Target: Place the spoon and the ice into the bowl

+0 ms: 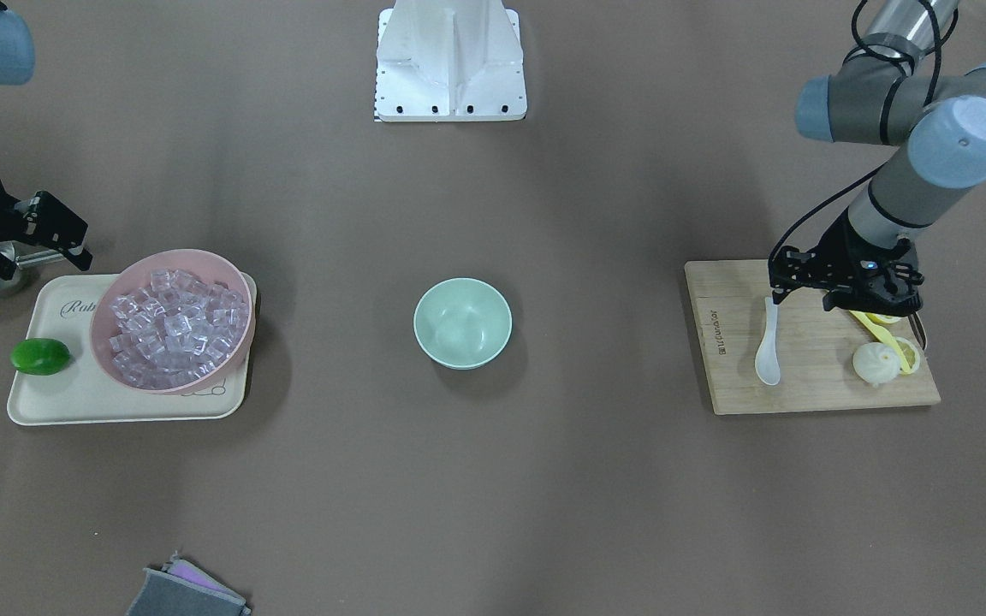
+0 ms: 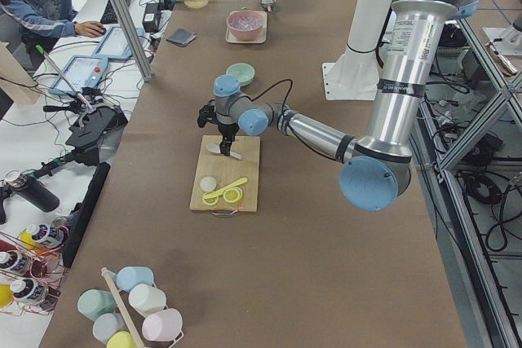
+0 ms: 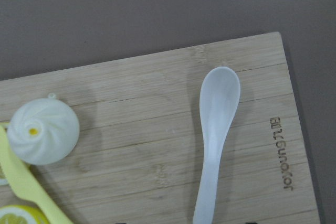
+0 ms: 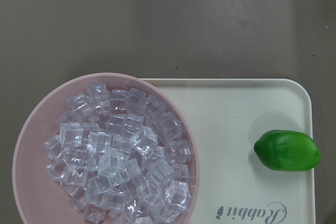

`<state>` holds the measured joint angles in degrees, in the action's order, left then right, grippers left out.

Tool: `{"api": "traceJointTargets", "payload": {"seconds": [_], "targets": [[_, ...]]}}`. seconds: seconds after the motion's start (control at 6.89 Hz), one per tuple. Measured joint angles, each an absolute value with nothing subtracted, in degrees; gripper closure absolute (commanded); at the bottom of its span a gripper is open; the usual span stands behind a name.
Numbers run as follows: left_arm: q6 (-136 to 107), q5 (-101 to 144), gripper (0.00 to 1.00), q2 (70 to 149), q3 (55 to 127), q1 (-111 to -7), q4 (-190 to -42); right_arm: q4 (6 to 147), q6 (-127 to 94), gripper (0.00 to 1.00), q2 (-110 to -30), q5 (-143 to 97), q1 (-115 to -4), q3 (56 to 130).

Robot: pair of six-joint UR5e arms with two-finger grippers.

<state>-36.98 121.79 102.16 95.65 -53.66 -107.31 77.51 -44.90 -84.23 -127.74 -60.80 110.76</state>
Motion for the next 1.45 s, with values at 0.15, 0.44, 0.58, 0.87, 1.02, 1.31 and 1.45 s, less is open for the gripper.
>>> {"api": "traceJointTargets", "payload": {"seconds": [0.15, 0.44, 0.58, 0.87, 1.02, 1.31, 1.45], "targets": [[-36.8, 121.0, 0.37, 102.6, 93.6, -53.0, -109.4, 77.6, -44.9, 0.03, -83.8, -127.7, -60.7, 110.6], [-36.6, 120.4, 0.41, 102.8, 89.2, -52.6, -115.6, 77.6, -44.9, 0.03, -83.5, -127.7, -60.7, 110.7], [-36.6, 120.5, 0.43, 102.9, 88.3, -52.5, -116.9, 77.6, -44.9, 0.02, -83.5, -127.7, -60.7, 110.7], [-37.1, 120.8, 0.44, 103.0, 88.2, -52.5, -117.7, 77.6, -44.9, 0.02, -83.5, -127.9, -60.7, 110.8], [-37.2, 120.9, 0.46, 103.0, 88.3, -52.4, -117.8, 77.6, -45.0, 0.02, -83.6, -127.9, -60.7, 110.9], [-37.3, 120.9, 0.47, 103.0, 88.3, -52.1, -117.9, 77.6, -45.0, 0.02, -83.7, -127.9, -60.8, 110.9], [-37.4, 120.9, 0.63, 103.0, 88.3, -51.6, -117.9, 77.6, -45.0, 0.02, -83.8, -127.9, -60.8, 110.9]]}}
